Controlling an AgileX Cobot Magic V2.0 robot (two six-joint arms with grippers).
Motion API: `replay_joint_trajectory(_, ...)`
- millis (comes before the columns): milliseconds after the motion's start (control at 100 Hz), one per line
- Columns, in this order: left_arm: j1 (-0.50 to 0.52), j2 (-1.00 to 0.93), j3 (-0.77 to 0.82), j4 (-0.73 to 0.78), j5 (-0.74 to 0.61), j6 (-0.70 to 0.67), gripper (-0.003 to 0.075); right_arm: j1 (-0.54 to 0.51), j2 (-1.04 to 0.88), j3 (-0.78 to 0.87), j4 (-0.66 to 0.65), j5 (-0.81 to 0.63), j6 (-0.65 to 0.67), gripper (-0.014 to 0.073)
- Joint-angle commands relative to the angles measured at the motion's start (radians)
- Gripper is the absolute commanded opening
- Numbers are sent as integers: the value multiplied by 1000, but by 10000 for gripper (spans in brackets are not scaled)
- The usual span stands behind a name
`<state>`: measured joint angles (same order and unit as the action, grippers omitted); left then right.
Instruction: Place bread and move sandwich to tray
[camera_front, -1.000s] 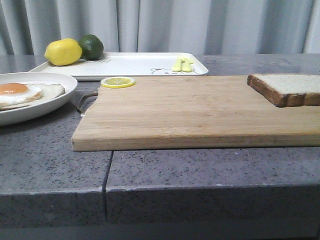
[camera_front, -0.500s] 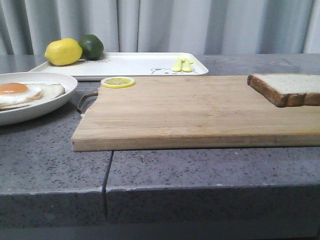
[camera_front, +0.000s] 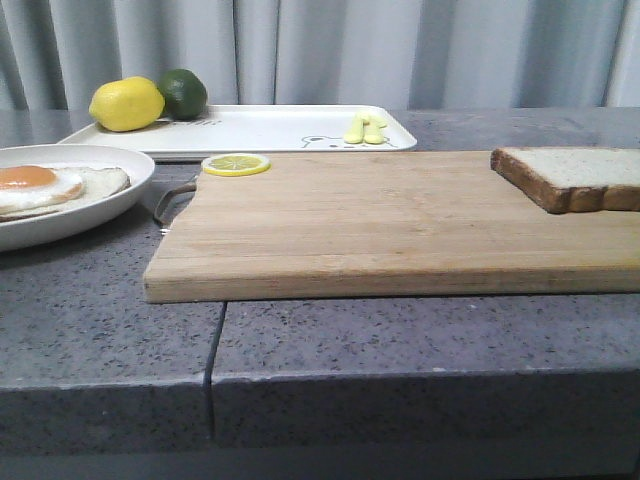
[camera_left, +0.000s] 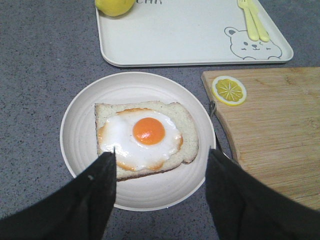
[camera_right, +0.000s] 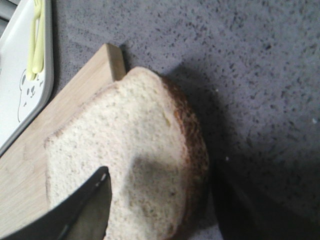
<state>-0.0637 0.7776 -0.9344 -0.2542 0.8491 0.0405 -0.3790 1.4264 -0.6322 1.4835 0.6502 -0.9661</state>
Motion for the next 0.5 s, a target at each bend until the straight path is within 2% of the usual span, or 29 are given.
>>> replay_joint_trajectory(0,3,-1,-35,-17,-60,3,366,-8,-6,-28,45,53,-17,448)
replay_joint_trajectory(360,3,-1,-35,-17,-60,3,366,-8,50,-37,74,80,-28,437)
replay_joint_trajectory(430,3,-1,-35,-17,-60,3,366,-8,50,-37,74,80,-29,386)
replay_joint_trajectory(490,3,-1,-35,-17,-60,3,366,-8,50,-37,74,78,-29,304)
